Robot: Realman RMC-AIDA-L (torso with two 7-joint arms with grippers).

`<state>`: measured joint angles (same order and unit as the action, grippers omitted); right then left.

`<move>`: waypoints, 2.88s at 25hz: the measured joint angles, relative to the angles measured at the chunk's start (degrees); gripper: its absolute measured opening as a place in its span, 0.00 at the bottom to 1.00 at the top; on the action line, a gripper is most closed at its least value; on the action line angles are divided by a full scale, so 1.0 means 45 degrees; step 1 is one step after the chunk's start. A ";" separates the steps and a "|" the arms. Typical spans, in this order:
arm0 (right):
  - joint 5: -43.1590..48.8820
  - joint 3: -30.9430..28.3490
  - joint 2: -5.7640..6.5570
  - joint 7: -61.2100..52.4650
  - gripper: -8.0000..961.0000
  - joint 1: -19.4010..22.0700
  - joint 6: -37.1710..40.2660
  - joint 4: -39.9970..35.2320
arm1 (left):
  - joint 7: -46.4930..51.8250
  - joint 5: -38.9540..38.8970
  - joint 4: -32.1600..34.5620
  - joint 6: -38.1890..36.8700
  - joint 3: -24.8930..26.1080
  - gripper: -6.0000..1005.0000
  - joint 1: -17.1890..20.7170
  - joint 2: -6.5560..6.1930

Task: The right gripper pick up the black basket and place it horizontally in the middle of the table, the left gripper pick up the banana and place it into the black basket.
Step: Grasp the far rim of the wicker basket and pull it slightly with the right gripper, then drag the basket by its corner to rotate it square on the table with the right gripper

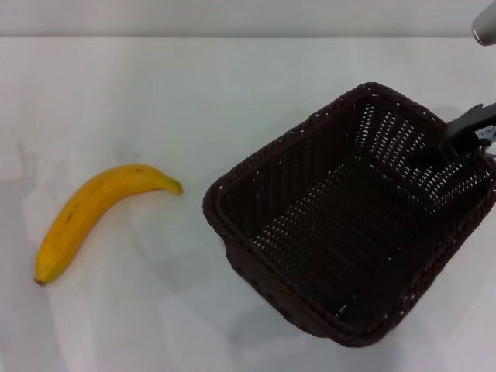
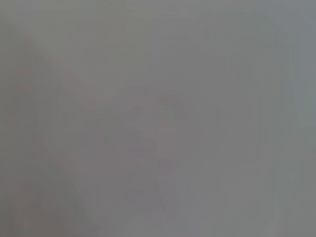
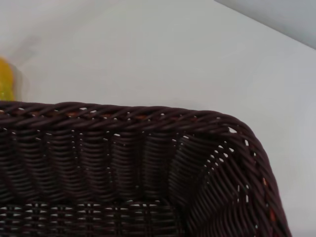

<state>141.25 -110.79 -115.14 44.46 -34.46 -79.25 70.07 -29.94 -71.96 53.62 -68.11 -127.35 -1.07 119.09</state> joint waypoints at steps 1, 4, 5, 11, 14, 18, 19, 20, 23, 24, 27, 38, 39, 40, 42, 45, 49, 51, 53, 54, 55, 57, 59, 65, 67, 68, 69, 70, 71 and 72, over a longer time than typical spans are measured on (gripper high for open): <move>0.0027 0.0009 -0.0001 -0.0065 0.46 -0.0003 0.0021 -0.0004 | 0.0022 0.0001 -0.0040 0.0000 -0.0005 0.88 -0.0014 0.0000; 0.0024 0.0032 -0.0011 -0.0110 0.42 -0.0003 0.0020 -0.0006 | 0.0076 0.0008 -0.0113 0.0000 -0.0017 0.88 -0.0067 0.0011; 0.0024 0.0050 -0.0015 -0.0128 0.41 -0.0004 0.0011 -0.0005 | 0.0077 0.0010 -0.0121 0.0000 -0.0019 0.88 -0.0077 0.0014; 0.0054 0.0292 -0.0022 -0.0486 0.38 0.0020 0.0053 0.0226 | 0.0078 0.0018 -0.0136 0.0000 -0.0021 0.88 -0.0110 0.0009; 0.0064 0.0341 -0.0023 -0.0724 0.36 0.0027 0.0183 0.0572 | 0.0077 0.0018 -0.0140 -0.0001 -0.0021 0.88 -0.0151 0.0006; 0.0071 0.0350 0.0007 -0.1062 0.33 -0.0160 0.0251 0.0794 | 0.0076 0.0000 -0.0140 -0.0001 -0.0020 0.88 -0.0204 -0.0012; 0.0119 0.0351 0.0016 -0.1166 0.32 -0.0234 0.0259 0.0807 | 0.0076 -0.0008 -0.0140 0.0000 -0.0020 0.88 -0.0215 -0.0012; 0.0241 0.0351 0.0024 -0.1345 0.31 -0.0323 0.0280 0.0840 | 0.0076 -0.0012 -0.0140 0.0000 -0.0017 0.88 -0.0230 -0.0015; 0.0799 0.0334 0.0003 -0.2003 0.28 -0.0512 0.0362 0.0989 | 0.0247 -0.0014 -0.0201 0.0000 0.0013 0.88 -0.0265 -0.0019; 0.0867 0.0324 0.0004 -0.2156 0.27 -0.0551 0.0389 0.1000 | 0.0349 -0.0014 -0.0246 0.0003 0.0024 0.88 -0.0284 -0.0020; 0.1107 0.0266 0.0020 -0.2945 0.26 -0.0723 0.0535 0.1015 | 0.0626 -0.0016 -0.0423 0.0012 0.0041 0.88 -0.0379 -0.0020; 0.1674 -0.0553 0.0044 -0.5118 0.22 -0.0650 0.0646 0.1648 | 0.0689 -0.0002 -0.0585 0.0145 0.0098 0.88 -0.0557 -0.0020; 0.1558 -0.0735 0.0030 -0.5171 0.22 -0.0548 0.0646 0.1721 | 0.0690 0.0000 -0.0586 0.0148 0.0100 0.88 -0.0560 -0.0019; 0.1397 -0.0894 0.0014 -0.5200 0.21 -0.0462 0.0640 0.1776 | 0.0690 0.0001 -0.0586 0.0151 0.0104 0.88 -0.0566 -0.0018; 0.1014 -0.1088 -0.0008 -0.5302 0.21 -0.0253 0.0647 0.1889 | 0.0692 0.0004 -0.0581 0.0155 0.0113 0.88 -0.0575 -0.0020; 0.0484 -0.1107 -0.0010 -0.5559 0.20 0.0099 0.0685 0.2055 | 0.0694 0.0010 -0.0535 0.0159 0.0128 0.88 -0.0581 -0.0032; -0.0317 -0.1088 -0.0018 -0.5980 0.19 0.0660 0.0910 0.2428 | 0.0696 0.0017 -0.0514 0.0247 0.0157 0.88 -0.0595 -0.0052; -0.0621 -0.1053 -0.0023 -0.6149 0.19 0.0848 0.0983 0.2518 | 0.0714 0.0024 -0.0513 0.0446 0.0241 0.88 -0.0616 -0.0066; -0.0911 -0.1001 -0.0042 -0.6295 0.18 0.1055 0.1081 0.2587 | 0.0826 0.0034 -0.0530 0.0599 0.0313 0.88 -0.0665 -0.0076; -0.1060 -0.0908 -0.0046 -0.6390 0.18 0.1171 0.1200 0.2612 | 0.0826 0.0034 -0.0530 0.0599 0.0313 0.88 -0.0665 -0.0076; -0.1178 -0.0822 -0.0050 -0.6476 0.18 0.1274 0.1295 0.2643 | 0.0892 0.0038 -0.0555 0.0635 0.0331 0.88 -0.0687 -0.0084; -0.1455 -0.0619 -0.0053 -0.6658 0.18 0.1508 0.1504 0.2697 | 0.1017 0.0040 -0.0605 0.0691 0.0336 0.88 -0.0733 -0.0117; -0.1660 -0.0381 -0.0055 -0.6866 0.18 0.1740 0.1719 0.2768 | 0.1020 0.0040 -0.0615 0.0699 0.0336 0.88 -0.0742 -0.0127; -0.2225 0.0676 -0.0059 -0.7501 0.19 0.2448 0.2569 0.3013 | 0.1026 0.0041 -0.0703 0.0717 0.0397 0.88 -0.0742 -0.0158; -0.2399 0.1024 -0.0059 -0.7670 0.19 0.2619 0.2842 0.3046 | 0.1028 0.0041 -0.0745 0.0796 0.0478 0.88 -0.0748 -0.0157; -0.2511 0.1178 -0.0058 -0.7737 0.19 0.2702 0.2972 0.3073 | 0.1028 0.0041 -0.0750 0.0823 0.0496 0.88 -0.0750 -0.0157; -0.2612 0.1336 -0.0058 -0.7810 0.19 0.2788 0.3128 0.3112 | 0.1031 0.0041 -0.0762 0.0842 0.0504 0.88 -0.0752 -0.0158; -0.2694 0.1565 -0.0058 -0.7914 0.19 0.2888 0.3324 0.3211 | 0.1035 0.0041 -0.0769 0.0846 0.0504 0.88 -0.0753 -0.0157; -0.2727 0.1731 -0.0057 -0.8004 0.19 0.2955 0.3468 0.3284 | 0.1040 0.0041 -0.0777 0.0848 0.0506 0.88 -0.0754 -0.0158; -0.2729 0.1897 -0.0054 -0.8097 0.19 0.3003 0.3558 0.3336 | 0.1050 0.0040 -0.0784 0.0849 0.0507 0.88 -0.0755 -0.0157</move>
<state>128.97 -102.26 -115.38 8.02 -20.94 -63.24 85.08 -25.21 -71.78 50.09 -64.29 -125.07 -4.47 118.38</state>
